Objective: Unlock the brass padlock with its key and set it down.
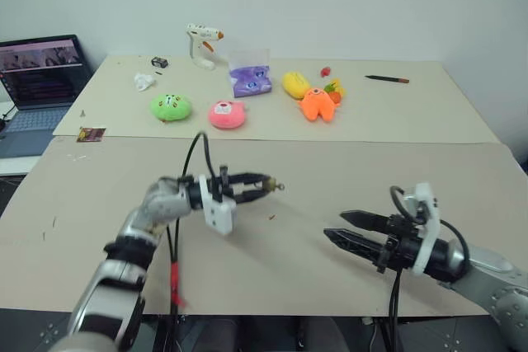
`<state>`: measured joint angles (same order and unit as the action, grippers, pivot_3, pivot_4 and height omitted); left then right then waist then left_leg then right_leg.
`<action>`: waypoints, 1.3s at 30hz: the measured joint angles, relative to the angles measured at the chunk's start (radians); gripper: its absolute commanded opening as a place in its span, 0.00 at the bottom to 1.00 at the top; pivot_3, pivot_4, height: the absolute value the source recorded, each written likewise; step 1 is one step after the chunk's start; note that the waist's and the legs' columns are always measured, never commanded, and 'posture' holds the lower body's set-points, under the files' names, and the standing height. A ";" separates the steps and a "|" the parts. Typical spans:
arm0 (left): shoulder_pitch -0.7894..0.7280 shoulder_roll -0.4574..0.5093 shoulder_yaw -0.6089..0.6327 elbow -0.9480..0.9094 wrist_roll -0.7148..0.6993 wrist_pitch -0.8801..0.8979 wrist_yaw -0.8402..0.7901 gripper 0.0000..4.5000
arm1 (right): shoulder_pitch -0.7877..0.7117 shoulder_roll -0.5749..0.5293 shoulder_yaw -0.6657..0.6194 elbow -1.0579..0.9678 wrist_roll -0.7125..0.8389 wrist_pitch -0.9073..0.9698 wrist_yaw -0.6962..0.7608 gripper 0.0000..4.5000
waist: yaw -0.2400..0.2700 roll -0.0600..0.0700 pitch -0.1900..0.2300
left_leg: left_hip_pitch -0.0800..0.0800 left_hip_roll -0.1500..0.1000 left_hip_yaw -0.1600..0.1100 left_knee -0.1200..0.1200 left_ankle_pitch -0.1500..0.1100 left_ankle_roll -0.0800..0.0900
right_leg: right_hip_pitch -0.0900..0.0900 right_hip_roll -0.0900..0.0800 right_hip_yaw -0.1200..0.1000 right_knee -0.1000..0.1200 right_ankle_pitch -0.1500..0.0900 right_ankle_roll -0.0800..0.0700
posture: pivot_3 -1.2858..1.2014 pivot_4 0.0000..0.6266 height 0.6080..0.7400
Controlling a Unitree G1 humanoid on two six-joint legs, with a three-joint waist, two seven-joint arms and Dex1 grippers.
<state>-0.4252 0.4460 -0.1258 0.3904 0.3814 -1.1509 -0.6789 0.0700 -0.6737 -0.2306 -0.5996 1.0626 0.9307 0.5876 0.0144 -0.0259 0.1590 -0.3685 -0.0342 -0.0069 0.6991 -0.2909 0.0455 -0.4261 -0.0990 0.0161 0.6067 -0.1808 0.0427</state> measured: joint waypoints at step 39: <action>0.038 0.130 -0.057 -0.337 0.305 0.107 0.340 0.18 | -0.255 0.105 0.183 0.054 -0.175 -0.037 0.023 0.88 | -0.004 0.000 0.000 | 0.000 0.000 -0.001 -0.001 0.000 -0.001 | -0.001 0.001 -0.002 0.001 0.000 0.000 | 0.52 0.24 1.00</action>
<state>-0.3873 0.5756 -0.1826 0.0536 0.6869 -1.0436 -0.3386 -0.1845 -0.5688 -0.0474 -0.5459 0.8879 0.8937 0.6102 0.0106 -0.0254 0.1592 -0.3688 -0.0345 -0.0074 0.6979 -0.2904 0.0448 -0.4272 -0.0982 0.0142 0.6073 -0.1808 0.0427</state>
